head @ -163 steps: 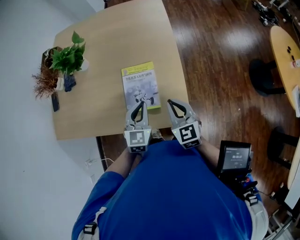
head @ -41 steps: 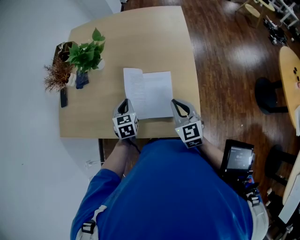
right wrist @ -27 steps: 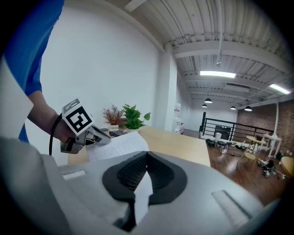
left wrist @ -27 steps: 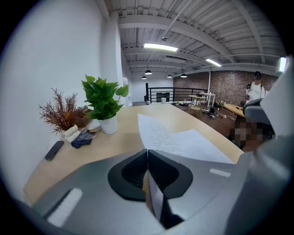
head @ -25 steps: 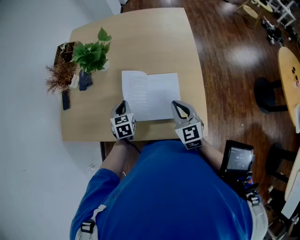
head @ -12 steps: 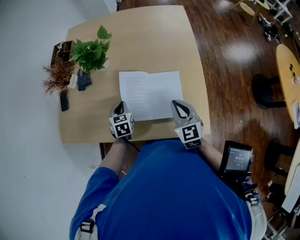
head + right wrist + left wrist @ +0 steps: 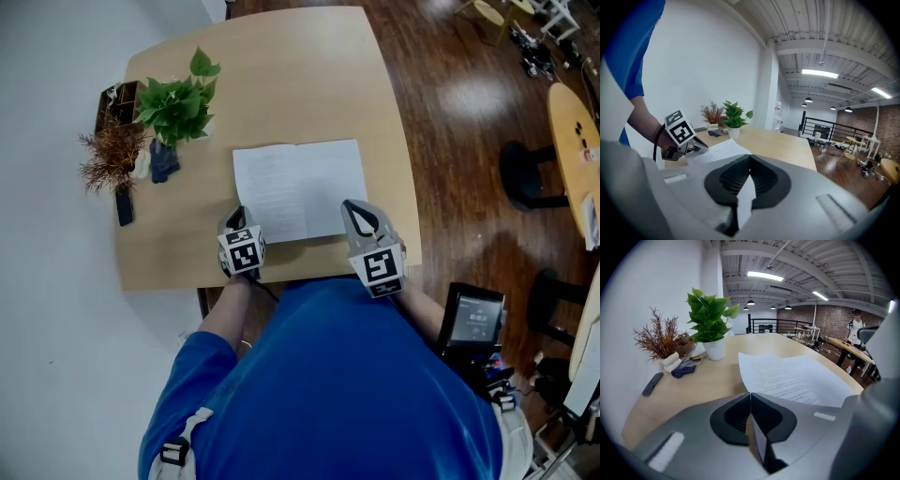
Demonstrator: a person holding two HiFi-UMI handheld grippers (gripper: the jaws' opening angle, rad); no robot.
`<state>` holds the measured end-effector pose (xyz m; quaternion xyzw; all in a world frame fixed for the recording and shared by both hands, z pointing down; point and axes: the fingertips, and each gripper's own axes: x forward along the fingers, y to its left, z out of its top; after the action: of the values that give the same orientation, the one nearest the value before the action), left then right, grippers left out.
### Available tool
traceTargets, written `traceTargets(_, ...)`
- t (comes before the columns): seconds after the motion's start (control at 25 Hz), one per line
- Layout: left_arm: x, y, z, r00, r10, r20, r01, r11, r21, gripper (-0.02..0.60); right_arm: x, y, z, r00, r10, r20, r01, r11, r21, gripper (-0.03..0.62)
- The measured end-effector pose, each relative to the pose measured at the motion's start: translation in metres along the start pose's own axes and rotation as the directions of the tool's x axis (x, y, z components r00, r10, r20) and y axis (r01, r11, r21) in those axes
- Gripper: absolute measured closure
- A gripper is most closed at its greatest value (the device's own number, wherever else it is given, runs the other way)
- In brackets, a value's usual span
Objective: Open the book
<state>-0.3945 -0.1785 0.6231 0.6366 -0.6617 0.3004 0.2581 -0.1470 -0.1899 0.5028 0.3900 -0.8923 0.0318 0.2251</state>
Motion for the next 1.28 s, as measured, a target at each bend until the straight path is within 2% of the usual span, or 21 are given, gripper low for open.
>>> traceTargets(0.32, 0.011, 0.002, -0.003, 1.000, 0.000, -0.019, 0.000, 0.999, 0.046, 0.569, 0.001, -0.002, -0.001, 1.000, -0.013, -0.009, 0.014, 1.000, 0.013, 0.591)
traceTargets(0.76, 0.026, 0.000, -0.026, 0.994, 0.010, -0.104, -0.003, 0.998, 0.067, 0.565, -0.001, -0.005, -0.006, 0.999, -0.021, -0.032, 0.021, 1.000, -0.002, 0.591)
traceTargets(1.28, 0.035, -0.001, -0.035, 0.992, 0.038, -0.124, -0.022, 0.992, 0.127, 0.551, -0.003, -0.006, -0.011, 0.999, -0.022, -0.041, 0.022, 1.000, 0.000, 0.591)
